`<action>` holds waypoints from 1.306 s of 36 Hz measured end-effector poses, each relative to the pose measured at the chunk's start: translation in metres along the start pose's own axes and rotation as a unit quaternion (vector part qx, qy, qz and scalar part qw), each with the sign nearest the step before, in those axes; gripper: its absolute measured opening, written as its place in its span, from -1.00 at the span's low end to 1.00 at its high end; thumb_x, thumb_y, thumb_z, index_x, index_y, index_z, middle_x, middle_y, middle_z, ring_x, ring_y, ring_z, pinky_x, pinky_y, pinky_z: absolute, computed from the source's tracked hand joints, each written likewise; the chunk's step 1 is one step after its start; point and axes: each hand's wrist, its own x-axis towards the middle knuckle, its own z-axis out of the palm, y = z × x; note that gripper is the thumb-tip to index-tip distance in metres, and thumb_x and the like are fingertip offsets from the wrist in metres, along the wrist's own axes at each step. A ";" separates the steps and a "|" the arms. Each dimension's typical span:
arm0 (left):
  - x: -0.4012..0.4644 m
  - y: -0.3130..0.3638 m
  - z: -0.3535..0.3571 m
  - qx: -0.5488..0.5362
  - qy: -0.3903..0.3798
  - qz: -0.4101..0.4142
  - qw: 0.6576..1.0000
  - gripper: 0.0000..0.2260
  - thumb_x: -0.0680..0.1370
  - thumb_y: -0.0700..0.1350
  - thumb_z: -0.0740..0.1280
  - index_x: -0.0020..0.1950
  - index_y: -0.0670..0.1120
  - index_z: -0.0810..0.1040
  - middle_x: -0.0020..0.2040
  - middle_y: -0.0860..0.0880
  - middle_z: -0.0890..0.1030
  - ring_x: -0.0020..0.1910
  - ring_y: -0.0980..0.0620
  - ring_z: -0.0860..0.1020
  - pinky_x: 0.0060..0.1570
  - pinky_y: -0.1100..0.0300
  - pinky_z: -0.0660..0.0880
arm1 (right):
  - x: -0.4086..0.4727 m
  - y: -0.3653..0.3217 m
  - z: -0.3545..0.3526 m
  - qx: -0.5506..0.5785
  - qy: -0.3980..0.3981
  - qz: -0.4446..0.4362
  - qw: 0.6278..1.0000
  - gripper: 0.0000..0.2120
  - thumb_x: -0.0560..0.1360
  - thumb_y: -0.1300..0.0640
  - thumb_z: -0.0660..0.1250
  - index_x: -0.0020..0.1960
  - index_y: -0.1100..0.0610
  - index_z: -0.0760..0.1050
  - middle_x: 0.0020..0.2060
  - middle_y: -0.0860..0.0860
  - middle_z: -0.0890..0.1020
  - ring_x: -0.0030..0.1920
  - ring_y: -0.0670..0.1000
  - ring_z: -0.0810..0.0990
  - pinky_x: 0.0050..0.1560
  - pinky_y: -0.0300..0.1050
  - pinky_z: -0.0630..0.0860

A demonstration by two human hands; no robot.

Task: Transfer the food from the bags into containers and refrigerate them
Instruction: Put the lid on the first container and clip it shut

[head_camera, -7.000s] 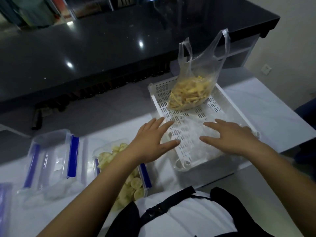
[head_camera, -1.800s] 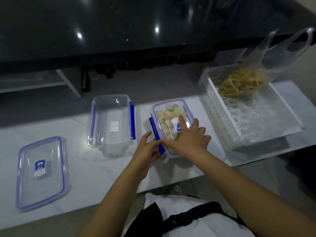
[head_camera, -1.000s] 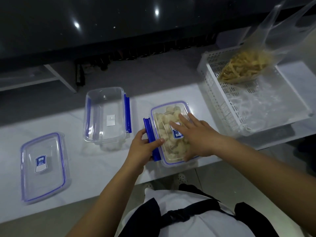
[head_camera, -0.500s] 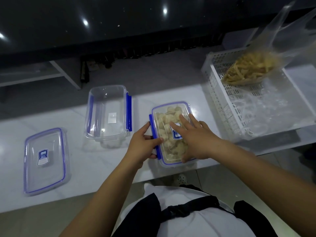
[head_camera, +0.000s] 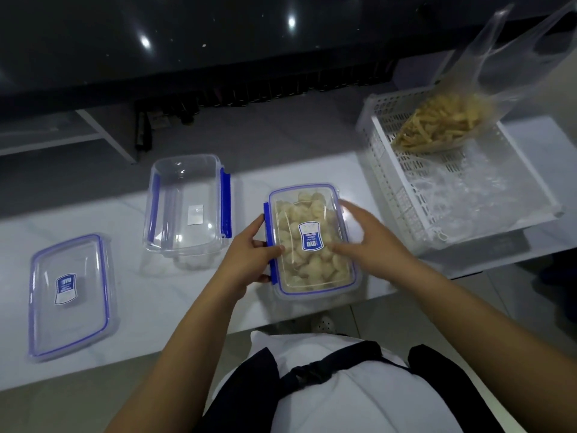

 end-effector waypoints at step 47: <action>0.042 0.033 -0.017 0.017 -0.019 0.086 0.996 -0.36 0.54 -0.23 0.42 0.53 0.19 0.30 -0.03 0.05 0.67 -0.09 0.00 0.67 -0.47 0.15 0.58 | 0.051 -0.046 -0.005 0.155 0.108 0.184 0.965 -0.48 0.50 0.32 0.44 0.41 0.06 0.44 0.06 0.15 0.65 -0.11 0.11 0.67 -0.33 -0.06 0.54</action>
